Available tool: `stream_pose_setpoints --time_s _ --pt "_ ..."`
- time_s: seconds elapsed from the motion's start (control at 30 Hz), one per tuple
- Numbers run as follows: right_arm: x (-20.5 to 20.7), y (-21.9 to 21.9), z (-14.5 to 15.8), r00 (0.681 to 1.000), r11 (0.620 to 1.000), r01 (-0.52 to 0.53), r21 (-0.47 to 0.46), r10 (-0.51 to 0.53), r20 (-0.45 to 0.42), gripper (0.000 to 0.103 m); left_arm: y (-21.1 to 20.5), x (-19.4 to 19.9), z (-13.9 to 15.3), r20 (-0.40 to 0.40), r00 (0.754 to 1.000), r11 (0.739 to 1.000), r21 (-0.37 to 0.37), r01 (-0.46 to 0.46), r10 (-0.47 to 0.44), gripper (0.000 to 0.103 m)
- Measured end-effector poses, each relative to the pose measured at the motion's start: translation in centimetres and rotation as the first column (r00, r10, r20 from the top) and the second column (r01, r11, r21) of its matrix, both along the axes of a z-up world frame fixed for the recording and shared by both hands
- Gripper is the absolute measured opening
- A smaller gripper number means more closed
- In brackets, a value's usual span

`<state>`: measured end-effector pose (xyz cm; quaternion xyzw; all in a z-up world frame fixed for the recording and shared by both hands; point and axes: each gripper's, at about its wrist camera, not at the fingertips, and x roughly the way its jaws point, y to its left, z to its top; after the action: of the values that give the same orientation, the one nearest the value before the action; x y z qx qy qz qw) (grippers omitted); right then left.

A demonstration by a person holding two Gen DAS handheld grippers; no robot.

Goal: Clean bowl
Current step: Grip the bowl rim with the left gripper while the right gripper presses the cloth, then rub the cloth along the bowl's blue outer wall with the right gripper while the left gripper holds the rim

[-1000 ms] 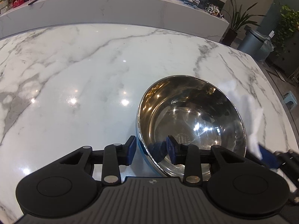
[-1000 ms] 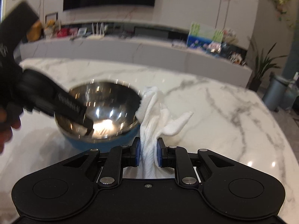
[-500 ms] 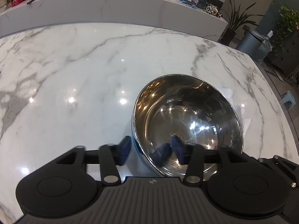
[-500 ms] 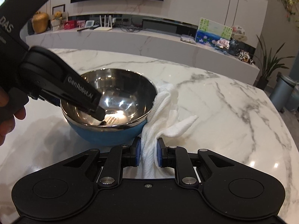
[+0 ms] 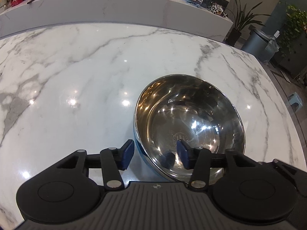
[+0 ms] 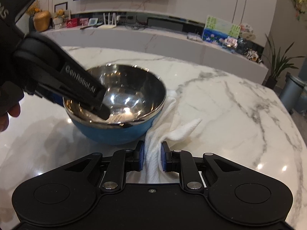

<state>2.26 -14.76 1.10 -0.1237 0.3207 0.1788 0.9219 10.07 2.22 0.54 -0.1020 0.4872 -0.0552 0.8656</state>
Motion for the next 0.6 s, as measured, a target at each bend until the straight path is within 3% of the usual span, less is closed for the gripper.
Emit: stream_pose_setpoints --time_s 0.17,0.47,0.6 --pt "-0.3 -0.4 0.9 0.997 0.999 0.027 0.025 -0.029 0.070 0.016 -0.1 0.0 0.1 0.011 1.000 1.000 0.002 -0.001 0.001 0.041" --pt "-0.3 0.4 0.4 1.000 1.000 -0.019 -0.006 0.020 0.022 0.016 0.0 -0.1 0.1 0.010 1.000 1.000 0.009 -0.010 0.010 0.041" --pt "-0.2 0.7 0.1 0.999 0.999 -0.032 -0.018 0.032 0.001 0.016 0.1 0.0 0.0 -0.009 1.000 1.000 -0.008 -0.013 0.013 0.046"
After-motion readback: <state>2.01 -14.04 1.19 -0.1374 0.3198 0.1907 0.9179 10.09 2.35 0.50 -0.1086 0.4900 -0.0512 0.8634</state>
